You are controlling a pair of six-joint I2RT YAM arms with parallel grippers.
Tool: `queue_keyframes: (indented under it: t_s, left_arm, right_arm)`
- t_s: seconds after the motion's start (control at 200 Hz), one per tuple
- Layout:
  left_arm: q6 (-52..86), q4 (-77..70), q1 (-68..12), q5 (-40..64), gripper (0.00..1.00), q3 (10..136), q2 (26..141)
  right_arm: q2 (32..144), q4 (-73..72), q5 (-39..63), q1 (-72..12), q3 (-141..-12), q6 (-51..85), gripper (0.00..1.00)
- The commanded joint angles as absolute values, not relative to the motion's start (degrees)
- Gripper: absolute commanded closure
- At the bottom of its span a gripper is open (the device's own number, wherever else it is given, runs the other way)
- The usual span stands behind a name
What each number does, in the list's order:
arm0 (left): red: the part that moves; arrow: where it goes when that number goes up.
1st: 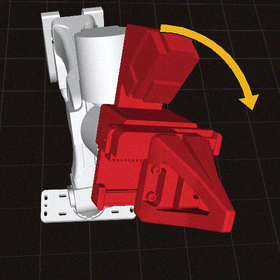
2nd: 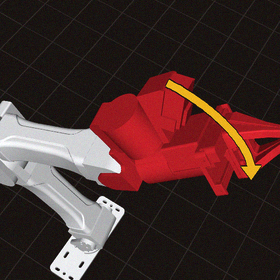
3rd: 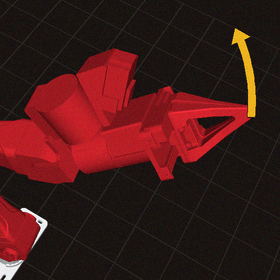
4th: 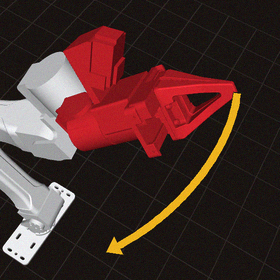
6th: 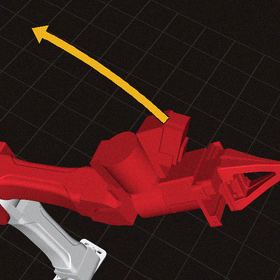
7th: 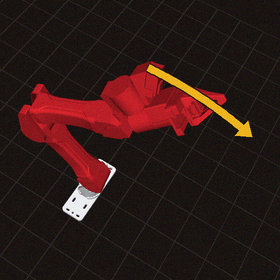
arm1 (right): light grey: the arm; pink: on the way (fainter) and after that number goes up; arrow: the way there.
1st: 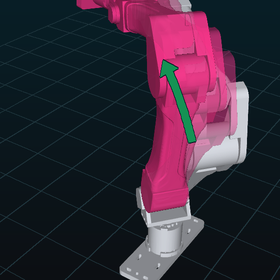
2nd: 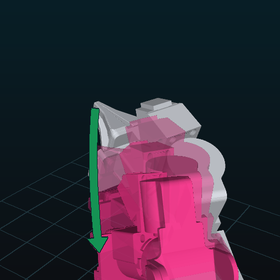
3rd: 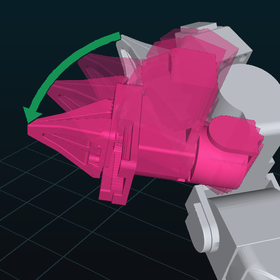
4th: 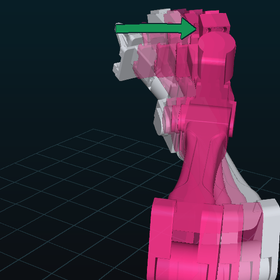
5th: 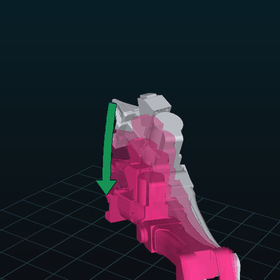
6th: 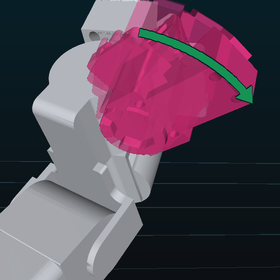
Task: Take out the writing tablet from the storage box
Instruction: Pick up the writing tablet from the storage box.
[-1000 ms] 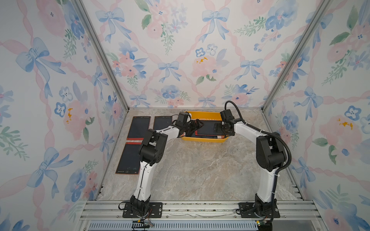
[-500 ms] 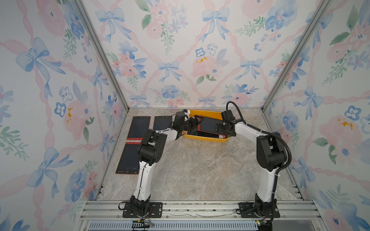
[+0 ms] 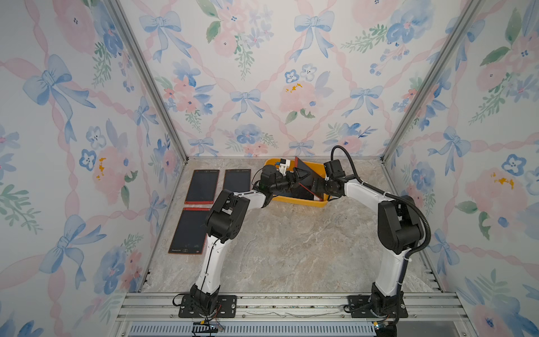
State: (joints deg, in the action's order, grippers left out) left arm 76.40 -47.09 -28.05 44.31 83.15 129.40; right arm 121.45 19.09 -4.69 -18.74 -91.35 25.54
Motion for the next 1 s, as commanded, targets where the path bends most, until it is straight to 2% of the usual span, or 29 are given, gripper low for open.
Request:
queue_keyframes:
  t_s: [0.0,0.31,0.505,0.61,0.84,0.995]
  left_arm:
    - [78.4,-51.4,-28.9,48.1,0.02,84.5,130.5]
    - [76.2,-50.2,-25.9,45.3,0.02,81.9,129.1]
    - [56.5,-22.1,-26.3,39.5,0.04,90.0,127.8]
    - [48.3,-8.8,-26.6,35.6,0.10,95.9,129.3]
    - [47.3,-7.1,-26.4,34.2,0.32,95.5,130.2]
    - [44.3,-3.3,-26.3,31.3,0.42,95.8,129.8]
  right_arm:
    - [121.1,17.6,-0.5,-19.6,-89.5,25.2,0.03]
    - [120.4,18.0,-0.7,-19.1,-88.7,25.0,0.03]
    - [119.8,18.4,-1.4,-19.0,-88.7,24.3,0.03]
    - [119.5,18.4,-1.8,-19.0,-88.5,24.2,0.03]
    - [119.3,18.4,-2.1,-19.0,-88.2,24.2,0.03]
    - [119.4,18.4,-2.0,-18.9,-88.3,24.2,0.03]
